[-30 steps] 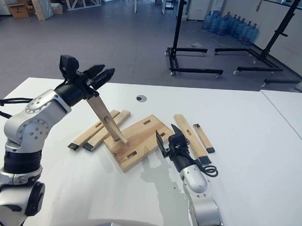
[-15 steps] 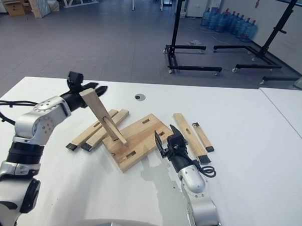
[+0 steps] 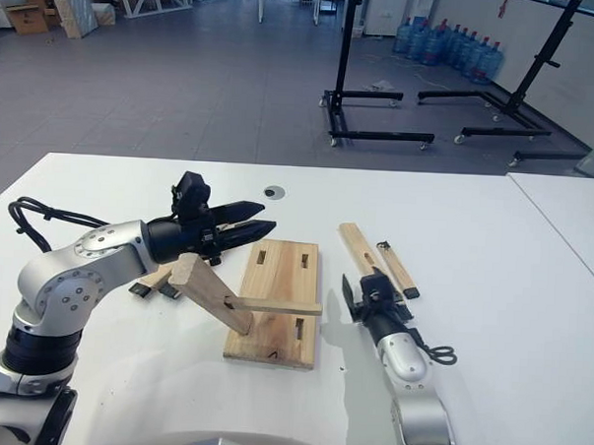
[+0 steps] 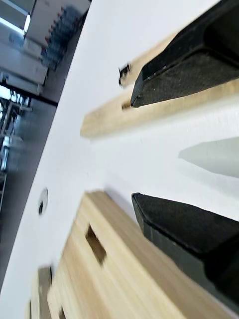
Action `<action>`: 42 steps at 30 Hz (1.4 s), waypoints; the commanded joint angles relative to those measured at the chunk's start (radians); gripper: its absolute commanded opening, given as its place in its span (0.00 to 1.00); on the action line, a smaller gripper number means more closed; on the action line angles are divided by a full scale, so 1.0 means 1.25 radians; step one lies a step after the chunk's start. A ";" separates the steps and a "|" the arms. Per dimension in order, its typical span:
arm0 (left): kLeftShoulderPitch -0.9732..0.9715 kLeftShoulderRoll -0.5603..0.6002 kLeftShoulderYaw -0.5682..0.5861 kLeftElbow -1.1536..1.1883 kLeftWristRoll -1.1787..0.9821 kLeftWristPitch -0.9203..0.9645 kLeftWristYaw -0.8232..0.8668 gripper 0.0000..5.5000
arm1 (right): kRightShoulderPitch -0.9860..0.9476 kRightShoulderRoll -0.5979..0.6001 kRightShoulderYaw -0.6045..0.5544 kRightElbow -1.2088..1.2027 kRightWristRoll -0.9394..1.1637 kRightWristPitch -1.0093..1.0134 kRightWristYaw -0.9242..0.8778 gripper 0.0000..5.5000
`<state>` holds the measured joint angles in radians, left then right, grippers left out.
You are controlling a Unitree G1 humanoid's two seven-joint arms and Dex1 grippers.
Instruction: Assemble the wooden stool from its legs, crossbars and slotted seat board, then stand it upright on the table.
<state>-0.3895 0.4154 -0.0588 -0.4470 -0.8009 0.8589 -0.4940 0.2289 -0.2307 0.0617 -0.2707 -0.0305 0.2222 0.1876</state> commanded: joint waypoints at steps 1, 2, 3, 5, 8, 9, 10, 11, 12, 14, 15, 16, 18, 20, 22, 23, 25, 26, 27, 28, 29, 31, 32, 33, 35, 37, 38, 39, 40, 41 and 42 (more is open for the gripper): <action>-0.077 -0.039 0.095 0.130 0.077 -0.069 0.114 0.44 | 0.002 0.006 0.014 -0.016 -0.006 0.015 0.001 0.57; -0.103 -0.036 0.135 0.179 0.094 -0.089 0.144 0.44 | 0.000 0.009 0.007 -0.015 -0.001 0.008 -0.002 0.57; -0.117 -0.022 0.157 0.213 0.111 -0.101 0.153 0.44 | -0.003 0.012 -0.002 -0.014 0.004 0.001 -0.007 0.57; -0.115 0.021 0.162 0.248 0.134 -0.102 0.121 0.44 | -0.007 0.016 -0.019 -0.012 0.012 -0.007 -0.015 0.57; -0.087 0.097 0.106 0.334 0.204 -0.122 0.020 0.44 | -0.008 0.019 -0.033 -0.011 0.017 -0.009 -0.021 0.57; -0.090 0.112 0.093 0.382 0.232 -0.141 -0.003 0.44 | -0.010 0.019 -0.035 -0.009 0.018 -0.010 -0.020 0.57; -0.098 0.124 0.086 0.444 0.263 -0.166 -0.017 0.44 | -0.014 0.019 -0.036 -0.006 0.017 -0.010 -0.020 0.57; -0.101 0.131 0.084 0.490 0.285 -0.186 -0.027 0.44 | -0.016 0.020 -0.038 -0.003 0.018 -0.012 -0.020 0.57; -0.101 0.134 0.082 0.521 0.302 -0.202 -0.036 0.44 | -0.016 0.021 -0.040 -0.002 0.019 -0.014 -0.020 0.57; -0.084 0.129 0.089 0.521 0.308 -0.209 -0.050 0.44 | -0.009 0.028 -0.042 -0.006 0.022 -0.018 -0.020 0.57; -0.075 0.124 0.093 0.512 0.310 -0.209 -0.053 0.44 | -0.005 0.032 -0.040 -0.007 0.024 -0.022 -0.019 0.57; -0.069 0.120 0.096 0.506 0.312 -0.209 -0.055 0.44 | -0.002 0.036 -0.038 -0.010 0.026 -0.026 -0.019 0.57; -0.058 0.119 0.102 0.494 0.318 -0.210 -0.049 0.44 | -0.001 0.042 -0.033 -0.012 0.033 -0.040 -0.014 0.57; -0.032 0.121 0.128 0.460 0.306 -0.192 -0.036 0.44 | -0.007 0.046 -0.039 -0.013 0.043 -0.055 -0.010 0.57; 0.007 0.131 0.142 0.420 0.294 -0.164 -0.041 0.44 | -0.010 0.048 -0.055 -0.015 0.053 -0.059 -0.015 0.57; 0.031 0.136 0.142 0.408 0.300 -0.161 -0.044 0.44 | -0.009 0.044 -0.060 -0.013 0.056 -0.062 -0.013 0.57; 0.078 0.141 0.145 0.388 0.304 -0.147 -0.050 0.44 | -0.012 0.036 -0.061 0.001 0.057 -0.067 -0.005 0.57; 0.107 0.140 0.148 0.367 0.301 -0.137 -0.047 0.44 | -0.016 0.029 -0.064 0.006 0.060 -0.067 0.003 0.57; 0.124 0.144 0.134 0.366 0.309 -0.137 -0.059 0.44 | -0.016 0.030 -0.066 -0.002 0.065 -0.057 0.003 0.57; 0.137 0.142 0.117 0.363 0.318 -0.137 -0.066 0.44 | -0.010 0.026 -0.073 -0.007 0.070 -0.054 0.007 0.57; 0.154 0.147 0.101 0.368 0.334 -0.146 -0.073 0.44 | -0.006 0.021 -0.073 -0.008 0.068 -0.052 0.010 0.57; 0.196 0.153 0.094 0.356 0.349 -0.152 -0.078 0.44 | -0.004 0.014 -0.077 -0.015 0.070 -0.041 0.018 0.57; 0.218 0.154 0.098 0.337 0.348 -0.147 -0.080 0.44 | -0.001 0.009 -0.079 -0.019 0.070 -0.037 0.024 0.57; 0.235 0.154 0.102 0.322 0.347 -0.142 -0.080 0.44 | 0.007 0.006 -0.081 -0.025 0.072 -0.034 0.028 0.57; 0.260 0.159 0.105 0.307 0.350 -0.140 -0.081 0.44 | 0.027 0.003 -0.080 -0.041 0.073 -0.027 0.032 0.57; 0.277 0.161 0.107 0.308 0.356 -0.144 -0.077 0.44 | 0.037 0.002 -0.076 -0.053 0.074 -0.022 0.036 0.57; 0.280 0.161 0.106 0.310 0.359 -0.146 -0.075 0.44 | 0.039 0.001 -0.076 -0.057 0.074 -0.019 0.037 0.57; 0.281 0.161 0.105 0.314 0.362 -0.149 -0.074 0.44 | 0.039 0.001 -0.076 -0.059 0.074 -0.015 0.037 0.57; 0.277 0.161 0.104 0.322 0.366 -0.151 -0.073 0.44 | 0.036 0.002 -0.076 -0.061 0.074 -0.011 0.036 0.57; 0.274 0.162 0.104 0.328 0.370 -0.153 -0.073 0.44 | 0.035 0.002 -0.077 -0.062 0.073 -0.009 0.035 0.57; 0.269 0.167 0.105 0.339 0.377 -0.158 -0.074 0.44 | 0.033 0.003 -0.076 -0.061 0.072 -0.008 0.033 0.57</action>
<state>-0.0461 0.6040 0.0726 -0.0477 -0.3520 0.6709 -0.5860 0.2762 -0.2229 -0.0319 -0.3316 0.0533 0.1961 0.2260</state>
